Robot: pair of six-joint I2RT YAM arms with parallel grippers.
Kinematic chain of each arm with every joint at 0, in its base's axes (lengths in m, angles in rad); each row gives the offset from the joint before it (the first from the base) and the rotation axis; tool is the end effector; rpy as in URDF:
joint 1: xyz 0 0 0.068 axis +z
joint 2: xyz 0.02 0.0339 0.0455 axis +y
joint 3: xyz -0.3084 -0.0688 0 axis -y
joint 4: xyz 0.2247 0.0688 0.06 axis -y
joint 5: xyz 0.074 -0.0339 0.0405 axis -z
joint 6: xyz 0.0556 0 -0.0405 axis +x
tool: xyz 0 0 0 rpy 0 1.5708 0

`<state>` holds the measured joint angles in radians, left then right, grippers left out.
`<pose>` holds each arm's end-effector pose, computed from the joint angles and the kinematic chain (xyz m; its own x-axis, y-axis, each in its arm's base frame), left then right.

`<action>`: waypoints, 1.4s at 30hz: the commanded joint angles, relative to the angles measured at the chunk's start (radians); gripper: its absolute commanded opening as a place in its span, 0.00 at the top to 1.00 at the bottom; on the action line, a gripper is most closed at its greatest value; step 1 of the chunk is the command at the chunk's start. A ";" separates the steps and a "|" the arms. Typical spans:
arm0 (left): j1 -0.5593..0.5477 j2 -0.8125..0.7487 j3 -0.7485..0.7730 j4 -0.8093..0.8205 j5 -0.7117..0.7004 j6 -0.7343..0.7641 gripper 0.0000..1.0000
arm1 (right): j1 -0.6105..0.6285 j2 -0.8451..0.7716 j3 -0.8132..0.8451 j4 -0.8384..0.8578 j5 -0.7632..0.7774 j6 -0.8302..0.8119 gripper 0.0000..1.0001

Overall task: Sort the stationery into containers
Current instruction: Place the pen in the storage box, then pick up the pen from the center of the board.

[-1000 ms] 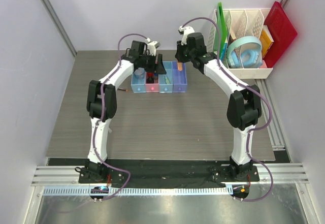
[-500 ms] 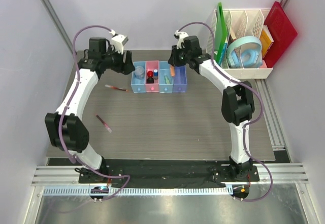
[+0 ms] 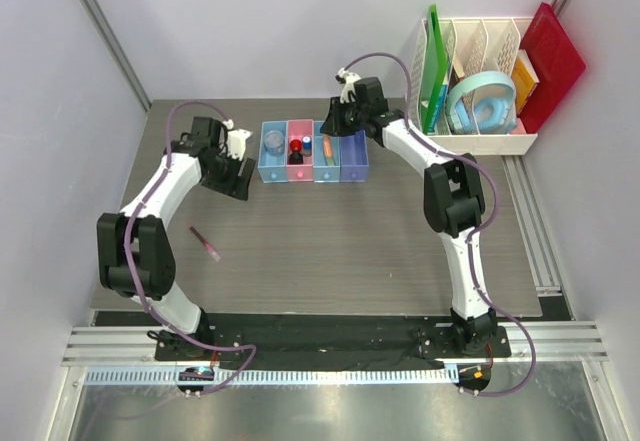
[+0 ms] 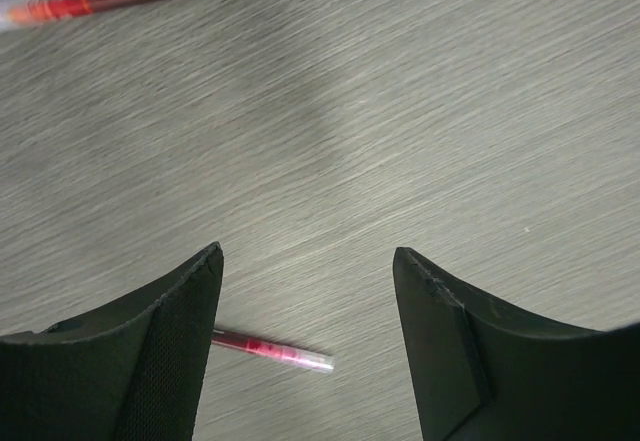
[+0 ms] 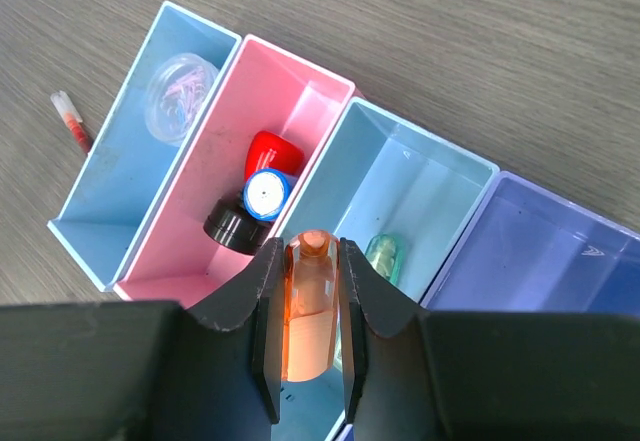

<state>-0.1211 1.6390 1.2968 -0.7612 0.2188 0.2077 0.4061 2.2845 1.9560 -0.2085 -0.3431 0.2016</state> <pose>0.3267 -0.0519 0.2878 -0.8228 0.3029 -0.4808 0.3931 0.9144 -0.0967 0.5094 0.2394 0.2663 -0.5881 -0.0476 -0.8074 -0.5305 0.7762 0.3407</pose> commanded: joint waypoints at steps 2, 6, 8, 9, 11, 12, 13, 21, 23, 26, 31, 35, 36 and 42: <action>0.009 0.018 0.018 -0.009 -0.084 0.012 0.30 | 0.003 -0.008 0.043 0.038 -0.011 0.001 0.69; 0.017 0.085 0.080 -0.015 -0.136 -0.024 0.29 | 0.003 -0.025 0.026 0.037 -0.001 -0.008 0.51; 0.027 0.143 0.114 -0.039 -0.163 -0.048 0.29 | 0.007 -0.043 0.011 0.035 0.007 -0.021 0.41; 0.038 0.159 0.145 -0.041 -0.168 -0.059 0.29 | 0.007 -0.054 0.004 0.032 0.022 -0.028 0.39; 0.052 0.192 0.189 -0.043 -0.168 -0.091 0.29 | 0.008 -0.086 -0.015 0.032 0.030 -0.044 0.36; 0.063 0.229 0.208 -0.049 -0.173 -0.102 0.29 | 0.010 -0.100 -0.022 0.031 0.038 -0.050 0.36; 0.070 0.246 0.229 -0.058 -0.171 -0.114 0.29 | 0.010 -0.112 -0.028 0.024 0.039 -0.060 0.36; 0.158 0.433 0.493 -0.148 -0.049 -0.240 0.30 | 0.019 -0.339 -0.141 -0.017 0.104 -0.188 0.34; 0.164 0.484 0.551 -0.171 -0.012 -0.257 0.30 | 0.019 -0.385 -0.184 -0.019 0.125 -0.223 0.34; 0.166 0.554 0.617 -0.223 0.028 -0.275 0.30 | 0.019 -0.466 -0.241 -0.019 0.153 -0.255 0.33; 0.167 0.617 0.622 -0.247 0.137 -0.309 0.27 | 0.019 -0.574 -0.305 -0.023 0.203 -0.320 0.29; 0.166 0.647 0.622 -0.245 0.162 -0.330 0.22 | 0.019 -0.622 -0.335 -0.023 0.217 -0.327 0.27; 0.167 0.653 0.622 -0.237 0.160 -0.330 0.21 | 0.017 -0.628 -0.338 -0.025 0.216 -0.326 0.27; 0.167 0.686 0.650 -0.205 0.120 -0.364 0.18 | 0.019 -0.655 -0.368 -0.025 0.222 -0.326 0.26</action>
<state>0.0460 2.2894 1.9099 -0.9844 0.3374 -0.1219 0.4198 1.6875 1.6012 -0.2489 -0.1413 -0.1074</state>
